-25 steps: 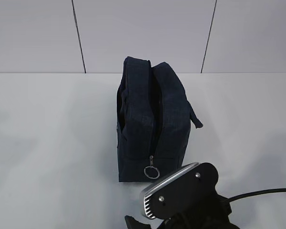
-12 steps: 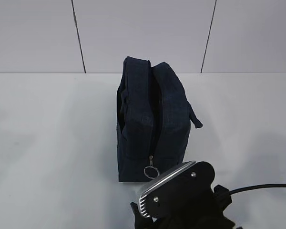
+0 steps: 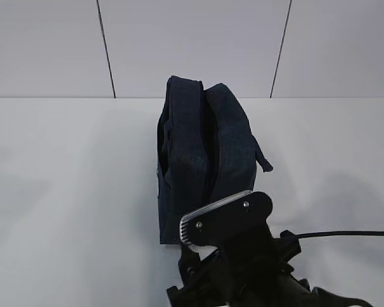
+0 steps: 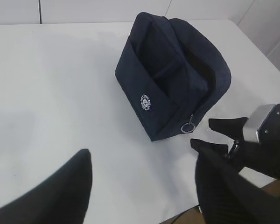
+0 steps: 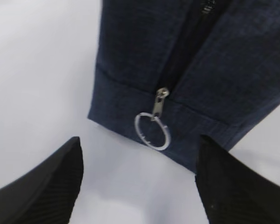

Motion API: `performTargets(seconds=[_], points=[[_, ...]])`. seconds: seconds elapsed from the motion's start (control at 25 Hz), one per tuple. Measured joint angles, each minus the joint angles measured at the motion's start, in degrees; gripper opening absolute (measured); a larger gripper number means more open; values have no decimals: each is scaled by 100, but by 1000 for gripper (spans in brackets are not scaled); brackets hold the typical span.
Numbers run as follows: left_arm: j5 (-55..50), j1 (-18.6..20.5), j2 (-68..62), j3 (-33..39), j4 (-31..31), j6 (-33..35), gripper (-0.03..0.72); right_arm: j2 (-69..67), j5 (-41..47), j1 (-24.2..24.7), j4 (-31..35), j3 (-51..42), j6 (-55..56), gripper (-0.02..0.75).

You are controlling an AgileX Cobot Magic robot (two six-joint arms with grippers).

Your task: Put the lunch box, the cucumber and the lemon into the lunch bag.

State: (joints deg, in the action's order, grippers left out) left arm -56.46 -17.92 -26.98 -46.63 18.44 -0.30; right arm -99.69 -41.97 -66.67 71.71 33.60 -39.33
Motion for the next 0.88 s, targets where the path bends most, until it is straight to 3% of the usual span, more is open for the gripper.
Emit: performTargets(seconds=[0.56,0.88], points=[[8,0,0,0,0,0,484,-240,709,598,-456,238,0,581],[8,0,0,0,0,0,483,-564,772,675,-526,471,10,581]])
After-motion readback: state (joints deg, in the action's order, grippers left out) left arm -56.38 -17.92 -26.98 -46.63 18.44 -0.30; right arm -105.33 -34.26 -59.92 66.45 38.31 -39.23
